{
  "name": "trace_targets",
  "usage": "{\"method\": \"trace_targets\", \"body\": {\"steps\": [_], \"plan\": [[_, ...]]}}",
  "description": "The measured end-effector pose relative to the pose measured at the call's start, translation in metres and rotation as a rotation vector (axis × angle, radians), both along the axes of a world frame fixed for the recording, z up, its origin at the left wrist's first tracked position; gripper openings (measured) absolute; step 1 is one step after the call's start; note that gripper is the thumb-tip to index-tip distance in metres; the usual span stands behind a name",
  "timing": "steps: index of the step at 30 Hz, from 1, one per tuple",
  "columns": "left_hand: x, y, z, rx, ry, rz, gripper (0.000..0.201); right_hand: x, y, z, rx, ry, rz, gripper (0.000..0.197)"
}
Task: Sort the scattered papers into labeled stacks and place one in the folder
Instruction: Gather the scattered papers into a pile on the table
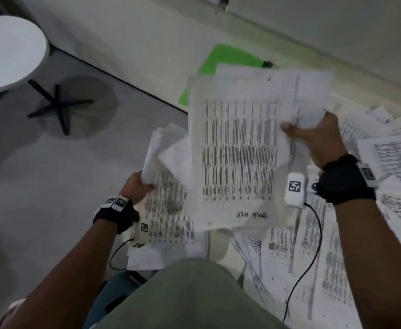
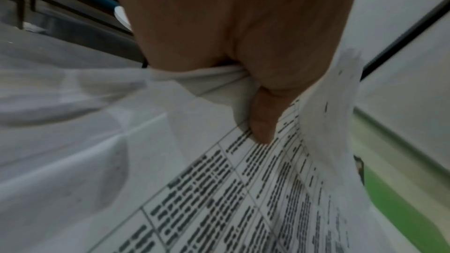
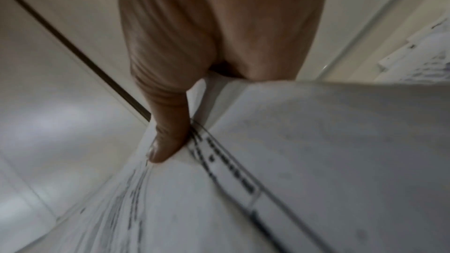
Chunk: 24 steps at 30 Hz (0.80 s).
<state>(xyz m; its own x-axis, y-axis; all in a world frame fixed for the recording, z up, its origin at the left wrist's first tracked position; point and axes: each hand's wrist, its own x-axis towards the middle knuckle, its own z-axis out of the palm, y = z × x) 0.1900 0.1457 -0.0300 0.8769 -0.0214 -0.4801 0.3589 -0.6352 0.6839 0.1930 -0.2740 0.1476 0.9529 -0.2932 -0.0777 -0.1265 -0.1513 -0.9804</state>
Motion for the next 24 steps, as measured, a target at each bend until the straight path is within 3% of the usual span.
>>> {"method": "trace_targets", "body": {"steps": [5,8,11,15,22,24], "plan": [[-0.014,-0.025,-0.025,0.02,0.107,-0.04,0.02,-0.027,0.017,-0.086,-0.135,0.409,0.116,0.052],[-0.019,-0.032,-0.028,-0.042,0.158,0.032,0.021,-0.047,0.024,-0.141,-0.266,0.571,0.119,0.104],[-0.022,-0.033,-0.027,-0.045,0.181,0.045,0.028,-0.065,0.04,-0.154,-0.388,0.775,0.167,0.098],[-0.024,-0.03,-0.026,-0.028,0.214,0.053,0.033,-0.091,0.048,-0.169,-0.573,0.813,0.04,0.1],[-0.027,-0.031,-0.019,0.006,0.249,-0.034,0.053,-0.119,0.061,-0.172,-0.657,0.835,-0.227,0.095],[-0.027,-0.031,-0.018,-0.011,0.257,-0.026,0.052,-0.125,0.065,-0.169,-0.812,0.834,-0.257,0.086]]}}
